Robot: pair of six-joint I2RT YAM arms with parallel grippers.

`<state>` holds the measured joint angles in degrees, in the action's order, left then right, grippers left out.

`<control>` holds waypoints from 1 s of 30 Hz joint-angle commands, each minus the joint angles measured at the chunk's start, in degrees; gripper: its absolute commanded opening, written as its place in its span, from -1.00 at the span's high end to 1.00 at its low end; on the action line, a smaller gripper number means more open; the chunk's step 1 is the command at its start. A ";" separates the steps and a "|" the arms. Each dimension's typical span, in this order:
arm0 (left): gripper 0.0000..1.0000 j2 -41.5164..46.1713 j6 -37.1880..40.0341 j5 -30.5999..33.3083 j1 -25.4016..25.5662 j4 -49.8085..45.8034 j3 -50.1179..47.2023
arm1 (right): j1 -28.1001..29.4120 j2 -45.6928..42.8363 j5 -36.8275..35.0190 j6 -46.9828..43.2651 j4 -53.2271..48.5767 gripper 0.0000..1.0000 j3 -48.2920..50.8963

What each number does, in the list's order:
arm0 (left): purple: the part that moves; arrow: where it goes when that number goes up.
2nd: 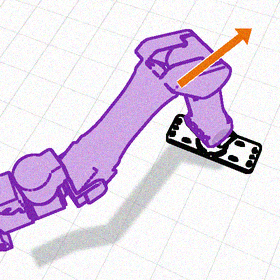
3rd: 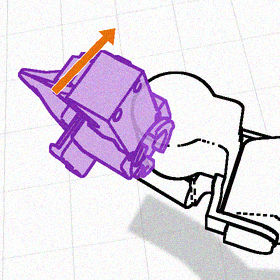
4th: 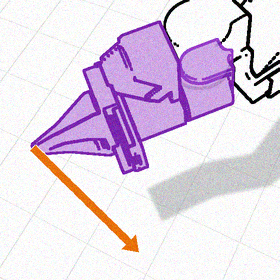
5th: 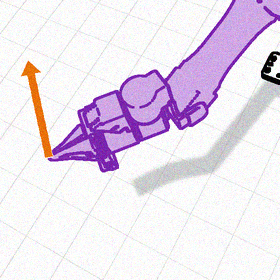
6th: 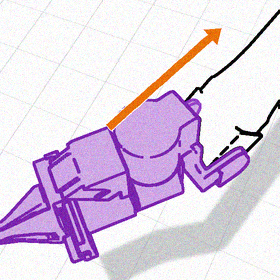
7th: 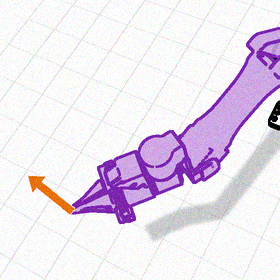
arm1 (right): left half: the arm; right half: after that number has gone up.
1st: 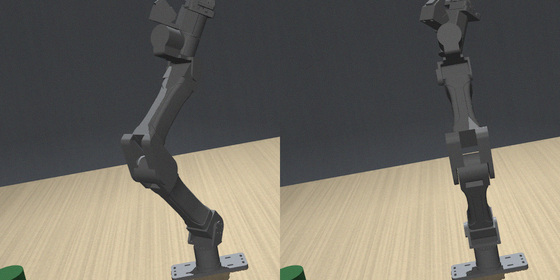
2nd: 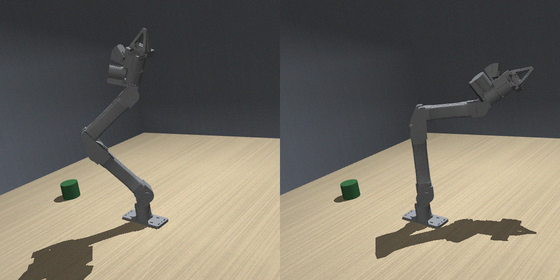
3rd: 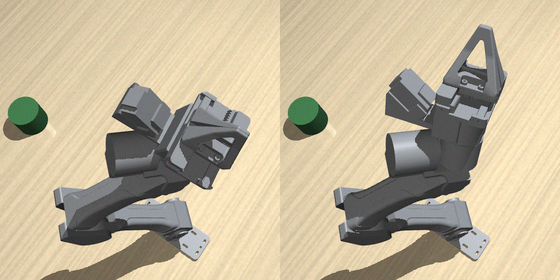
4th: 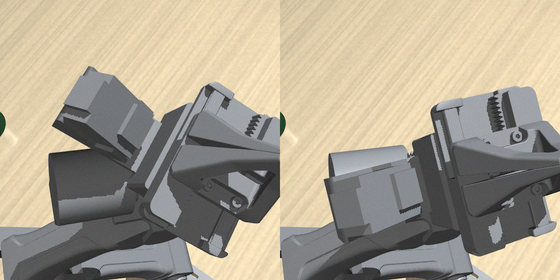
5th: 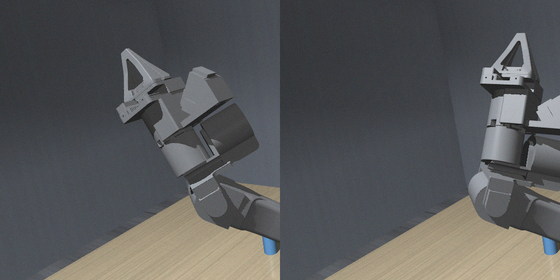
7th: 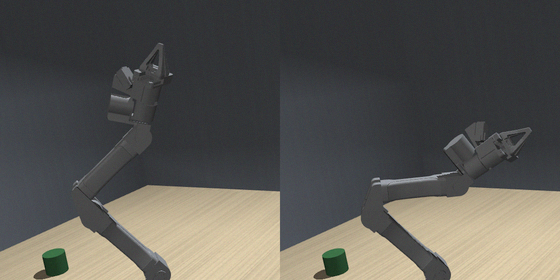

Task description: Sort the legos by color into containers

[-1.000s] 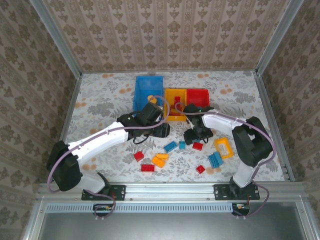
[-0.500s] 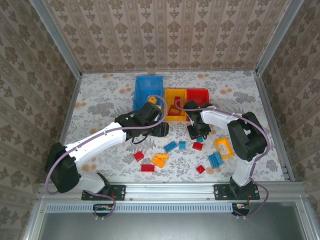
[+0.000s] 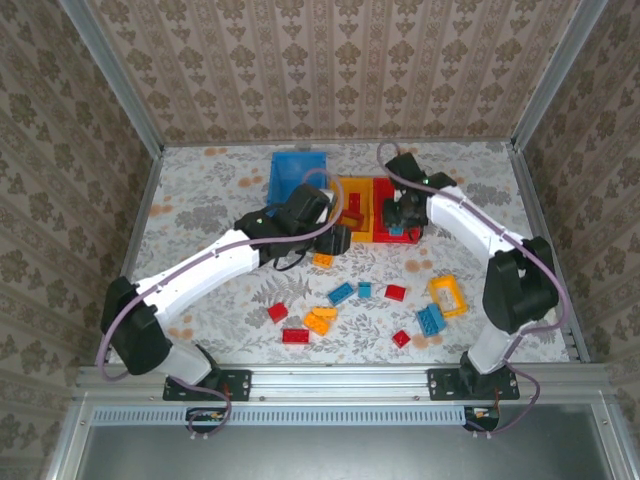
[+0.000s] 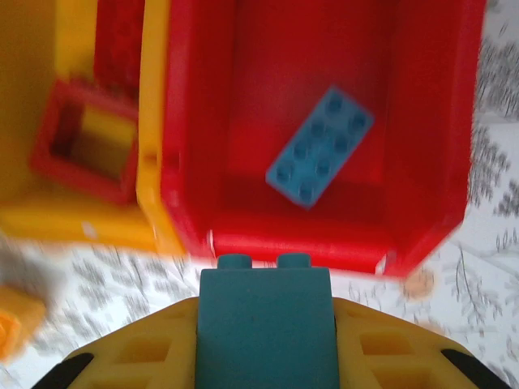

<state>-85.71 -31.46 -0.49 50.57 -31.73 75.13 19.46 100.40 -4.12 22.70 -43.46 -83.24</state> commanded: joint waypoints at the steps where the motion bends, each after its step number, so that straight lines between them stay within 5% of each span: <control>1: -0.33 -3.64 5.00 -3.33 0.85 1.85 5.09 | -2.09 6.98 3.39 5.39 -0.48 0.57 -6.36; 11: -0.36 -14.04 15.80 -1.04 7.97 -1.26 20.45 | -5.46 20.62 5.09 11.85 -4.87 0.51 -19.88; 16: -0.37 -17.08 18.72 -1.26 9.70 -2.76 23.16 | -6.32 23.21 7.09 13.26 -4.86 0.27 -21.22; 21: -0.38 -17.57 19.24 -2.44 10.10 -3.16 23.06 | -6.29 20.39 7.31 13.29 -4.36 -0.03 -21.76; 30: -0.30 -20.45 18.21 -10.04 10.51 -3.36 23.90 | -6.24 6.60 1.62 13.53 -6.96 -0.02 -19.48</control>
<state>-103.55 -13.65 -5.89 60.40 -34.20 96.99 13.23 115.13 1.08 35.59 -47.77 -102.98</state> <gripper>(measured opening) 0.655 0.511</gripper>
